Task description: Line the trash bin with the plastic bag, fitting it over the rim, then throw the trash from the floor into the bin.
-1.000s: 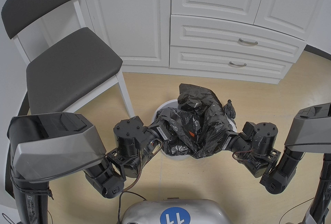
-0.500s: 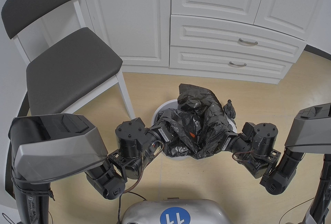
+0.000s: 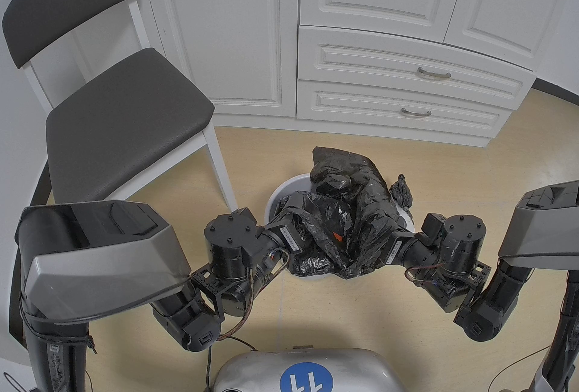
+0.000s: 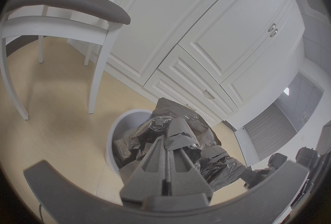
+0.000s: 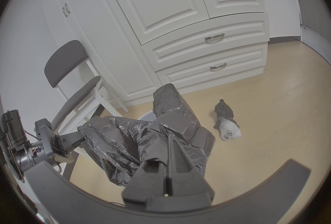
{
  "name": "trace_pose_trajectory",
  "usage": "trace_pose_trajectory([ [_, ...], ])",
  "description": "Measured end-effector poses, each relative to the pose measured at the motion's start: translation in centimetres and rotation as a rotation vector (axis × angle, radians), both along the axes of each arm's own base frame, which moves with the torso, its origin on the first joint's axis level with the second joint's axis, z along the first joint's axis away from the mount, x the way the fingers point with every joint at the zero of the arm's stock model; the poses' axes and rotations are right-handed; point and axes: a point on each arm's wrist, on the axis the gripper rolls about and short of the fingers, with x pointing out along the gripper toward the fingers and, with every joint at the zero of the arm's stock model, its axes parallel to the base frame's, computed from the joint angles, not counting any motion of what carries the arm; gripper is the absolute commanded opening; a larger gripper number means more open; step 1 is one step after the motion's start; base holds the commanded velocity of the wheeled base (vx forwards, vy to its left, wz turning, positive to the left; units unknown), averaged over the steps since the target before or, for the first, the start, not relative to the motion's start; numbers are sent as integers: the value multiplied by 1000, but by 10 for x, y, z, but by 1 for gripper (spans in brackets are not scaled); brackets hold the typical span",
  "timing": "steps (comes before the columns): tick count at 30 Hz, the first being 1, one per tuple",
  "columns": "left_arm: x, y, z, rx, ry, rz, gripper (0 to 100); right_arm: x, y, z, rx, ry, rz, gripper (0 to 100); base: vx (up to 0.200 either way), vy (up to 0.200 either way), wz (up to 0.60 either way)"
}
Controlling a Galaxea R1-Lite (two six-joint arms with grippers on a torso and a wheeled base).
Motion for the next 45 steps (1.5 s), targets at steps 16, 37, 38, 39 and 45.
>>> trace_pose_trajectory([
  [16,-2,-2,-2,30,28,-8,0,-2,1,12,-32,19,6,0,0,0,0],
  [37,1,-7,1,70,130,-4,0,4,3,29,-22,58,-19,0,0,0,0],
  [38,1,-7,2,69,132,-3,0,4,4,30,-20,63,-22,0,0,0,0],
  [39,1,-7,3,70,135,-2,0,4,4,30,-23,76,-27,0,0,0,0],
  [45,5,-2,8,76,152,14,0,7,0,33,-55,200,-75,0,0,0,0],
])
